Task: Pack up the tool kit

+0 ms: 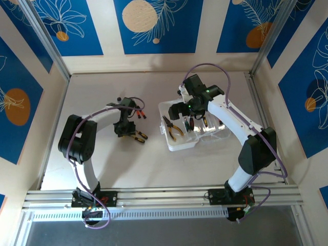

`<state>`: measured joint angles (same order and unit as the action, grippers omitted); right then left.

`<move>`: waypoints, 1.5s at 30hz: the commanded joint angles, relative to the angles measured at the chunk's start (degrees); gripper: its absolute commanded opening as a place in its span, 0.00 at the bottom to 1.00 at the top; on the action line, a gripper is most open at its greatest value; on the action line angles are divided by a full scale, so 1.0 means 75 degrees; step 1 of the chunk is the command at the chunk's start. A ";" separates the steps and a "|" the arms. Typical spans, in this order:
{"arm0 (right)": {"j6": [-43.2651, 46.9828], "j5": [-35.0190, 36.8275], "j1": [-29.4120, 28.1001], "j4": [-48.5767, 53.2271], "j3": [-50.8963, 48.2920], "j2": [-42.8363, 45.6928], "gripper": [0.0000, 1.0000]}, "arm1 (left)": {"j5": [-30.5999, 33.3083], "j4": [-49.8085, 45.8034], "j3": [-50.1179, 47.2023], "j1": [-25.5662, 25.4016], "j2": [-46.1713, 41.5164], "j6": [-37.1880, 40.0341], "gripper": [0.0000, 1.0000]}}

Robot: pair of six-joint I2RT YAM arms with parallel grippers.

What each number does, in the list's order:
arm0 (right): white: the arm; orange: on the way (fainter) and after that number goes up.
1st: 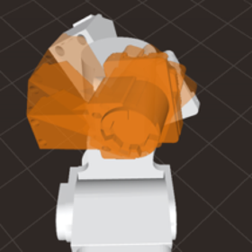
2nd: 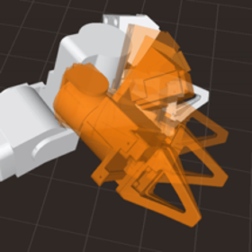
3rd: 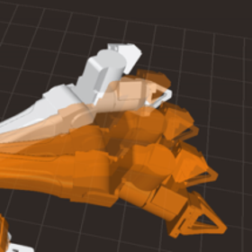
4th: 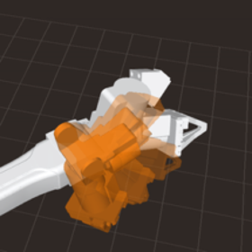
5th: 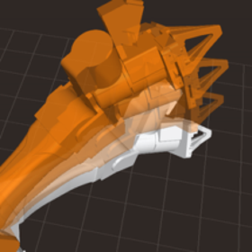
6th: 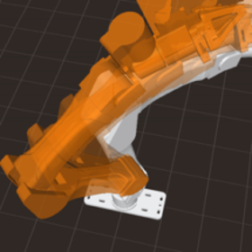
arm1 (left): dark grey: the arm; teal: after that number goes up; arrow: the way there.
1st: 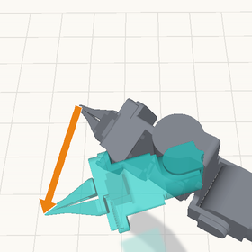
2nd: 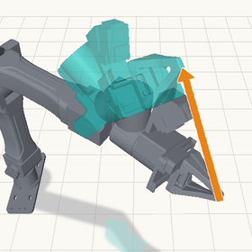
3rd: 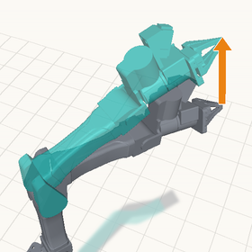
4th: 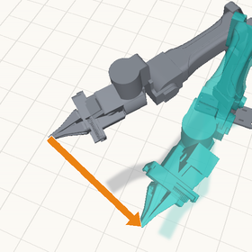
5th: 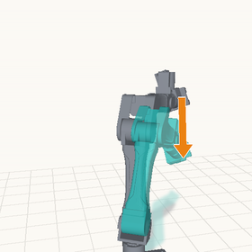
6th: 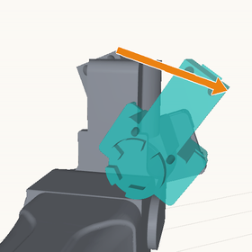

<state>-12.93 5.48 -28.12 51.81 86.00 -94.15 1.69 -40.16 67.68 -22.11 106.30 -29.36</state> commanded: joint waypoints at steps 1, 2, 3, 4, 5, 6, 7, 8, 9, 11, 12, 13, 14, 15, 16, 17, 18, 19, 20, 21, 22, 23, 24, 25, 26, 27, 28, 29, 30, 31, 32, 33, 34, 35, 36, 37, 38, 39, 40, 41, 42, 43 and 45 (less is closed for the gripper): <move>0.0115 -0.0247 0.0046 0.0009 -0.0160 0.0295 0.99 | -0.0107 0.0640 0.0046 -0.0099 0.0474 0.0263 0.34; 0.0107 -0.0250 0.0056 0.0000 -0.0167 0.0313 0.99 | -0.0137 0.0644 0.0059 -0.0099 0.0484 0.0281 0.30; 0.0095 -0.0260 0.0052 0.0003 -0.0175 0.0319 0.99 | -0.0175 0.0659 0.0079 -0.0099 0.0490 0.0309 0.27; 0.0101 -0.0254 0.0069 0.0001 -0.0188 0.0327 0.99 | -0.0201 0.0650 0.0100 -0.0099 0.0510 0.0328 0.24; 0.0095 -0.0252 0.0065 0.0003 -0.0188 0.0336 0.99 | -0.0214 0.0644 0.0114 -0.0099 0.0521 0.0339 0.22; 0.0099 -0.0261 0.0069 0.0007 -0.0190 0.0351 0.99 | -0.0226 0.0644 0.0134 -0.0101 0.0519 0.0355 0.21; 0.0095 -0.0241 0.0062 0.0013 -0.0200 0.0364 0.99 | -0.0226 0.0635 0.0146 -0.0100 0.0511 0.0376 0.19; 0.0095 -0.0252 0.0066 0.0012 -0.0197 0.0366 0.99 | -0.0235 0.0622 0.0164 -0.0099 0.0510 0.0388 0.17; 0.0094 -0.0249 0.0074 0.0025 -0.0200 0.0377 0.99 | -0.0238 0.0610 0.0174 -0.0100 0.0504 0.0411 0.16; 0.0083 -0.0249 0.0073 0.0039 -0.0193 0.0401 0.99 | -0.0261 0.0597 0.0187 -0.0102 0.0457 0.0452 0.12; 0.0089 -0.0245 0.0072 0.0037 -0.0204 0.0412 0.99 | -0.0277 0.0586 0.0187 -0.0099 0.0435 0.0458 0.11; 0.0084 -0.0243 0.0076 0.0035 -0.0210 0.0424 0.99 | -0.0287 0.0585 0.0187 -0.0099 0.0412 0.0470 0.09; 0.0074 -0.0250 0.0073 0.0030 -0.0205 0.0436 0.99 | -0.0296 0.0574 0.0181 -0.0099 0.0384 0.0486 0.07; 0.0080 -0.0252 0.0071 0.0031 -0.0205 0.0456 0.99 | -0.0297 0.0563 0.0166 -0.0105 0.0347 0.0501 0.05; 0.0061 -0.0249 0.0070 0.0035 -0.0204 0.0465 0.99 | -0.0296 0.0562 0.0164 -0.0099 0.0309 0.0511 0.03; 0.0067 -0.0250 0.0069 0.0043 -0.0205 0.0480 0.99 | -0.0297 0.0545 0.0146 -0.0099 0.0272 0.0531 0.02; 0.0068 -0.0255 0.0069 0.0047 -0.0207 0.0493 0.99 | -0.0296 0.0537 0.0129 -0.0095 0.0238 0.0548 0.00; 0.0061 -0.0249 0.0069 0.0054 -0.0204 0.0495 0.99 | -0.0296 0.0516 0.0117 -0.0099 0.0195 0.0553 0.00; 0.0062 -0.0244 0.0060 0.0063 -0.0199 0.0512 0.99 | -0.0286 0.0493 0.0097 -0.0105 0.0143 0.0571 0.00; 0.0050 -0.0238 0.0058 0.0071 -0.0199 0.0527 0.99 | -0.0290 0.0481 0.0082 -0.0100 0.0087 0.0586 0.00; 0.0048 -0.0238 0.0055 0.0077 -0.0204 0.0540 0.99 | -0.0285 0.0449 0.0074 -0.0099 0.0029 0.0600 0.00; 0.0048 -0.0237 0.0057 0.0094 -0.0207 0.0553 0.99 | -0.0264 0.0406 0.0059 -0.0105 -0.0048 0.0619 0.00; 0.0048 -0.0238 0.0046 0.0088 -0.0205 0.0571 0.99 | -0.0250 0.0339 0.0067 -0.0099 -0.0143 0.0649 0.00; 0.0049 -0.0232 0.0046 0.0100 -0.0207 0.0585 0.99 | -0.0242 0.0295 0.0062 -0.0099 -0.0243 0.0663 0.00; 0.0048 -0.0220 0.0046 0.0120 -0.0206 0.0600 0.99 | -0.0222 0.0222 0.0064 -0.0099 -0.0379 0.0681 0.00; 0.0048 -0.0218 0.0039 0.0126 -0.0204 0.0617 0.99 | -0.0193 0.0131 0.0073 -0.0099 -0.0537 0.0715 0.00; 0.0048 -0.0225 0.0035 0.0123 -0.0208 0.0629 0.99 | -0.0159 0.0052 0.0103 -0.0099 -0.0673 0.0749 0.00; 0.0048 -0.0226 0.0034 0.0123 -0.0206 0.0641 0.99 | -0.0114 -0.0042 0.0133 -0.0099 -0.0827 0.0789 0.00; 0.0048 -0.0229 0.0034 0.0123 -0.0209 0.0647 0.99 | -0.0087 -0.0146 0.0179 -0.0099 -0.0974 0.0819 0.00; 0.0048 -0.0237 0.0034 0.0123 -0.0205 0.0658 0.99 | -0.0074 -0.0227 0.0236 -0.0099 -0.1101 0.0847 0.00; 0.0048 -0.0242 0.0024 0.0122 -0.0193 0.0659 0.99 | -0.0079 -0.0328 0.0296 -0.0100 -0.1227 0.0889 0.00; 0.0049 -0.0254 0.0023 0.0120 -0.0200 0.0659 0.99 | -0.0101 -0.0405 0.0360 -0.0099 -0.1339 0.0914 0.00; 0.0040 -0.0267 0.0010 0.0114 -0.0197 0.0658 0.99 | -0.0142 -0.0462 0.0413 -0.0099 -0.1454 0.0937 0.00; 0.0036 -0.0281 0.0000 0.0105 -0.0183 0.0658 0.99 | -0.0220 -0.0526 0.0464 -0.0099 -0.1555 0.0948 0.00; 0.0033 -0.0302 -0.0013 0.0100 -0.0193 0.0669 0.99 | -0.0333 -0.0550 0.0517 -0.0099 -0.1658 0.0961 0.00; 0.0028 -0.0329 -0.0013 0.0092 -0.0191 0.0681 0.99 | -0.0466 -0.0550 0.0557 -0.0099 -0.1739 0.0945 0.00; 0.0025 -0.0396 -0.0023 0.0069 -0.0207 0.0699 0.99 | -0.0662 -0.0506 0.0593 -0.0099 -0.1858 0.0927 0.00; 0.0034 -0.0511 -0.0025 0.0019 -0.0228 0.0732 0.99 | -0.0914 -0.0424 0.0626 -0.0099 -0.1950 0.0888 0.00; 0.0048 -0.0702 -0.0030 -0.0052 -0.0258 0.0762 0.99 | -0.1156 -0.0313 0.0654 -0.0099 -0.2047 0.0840 0.00; 0.0054 -0.0949 -0.0036 -0.0168 -0.0317 0.0815 0.99 | -0.1468 -0.0157 0.0687 -0.0099 -0.2138 0.0768 0.00; 0.0049 -0.1248 -0.0056 -0.0323 -0.0391 0.0882 0.99 | -0.1785 -0.0006 0.0750 -0.0099 -0.2204 0.0692 0.00; 0.0032 -0.1531 -0.0068 -0.0481 -0.0455 0.0940 0.99 | -0.2039 0.0133 0.0802 -0.0099 -0.2263 0.0614 0.00; -0.0048 -0.2096 -0.0165 -0.0917 -0.0658 0.1074 0.99 | -0.2589 0.0466 0.0963 -0.0111 -0.2354 0.0396 0.00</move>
<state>-12.97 -1.65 -28.32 49.12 82.59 -88.97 -9.10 -40.21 72.18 -22.26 90.76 -24.21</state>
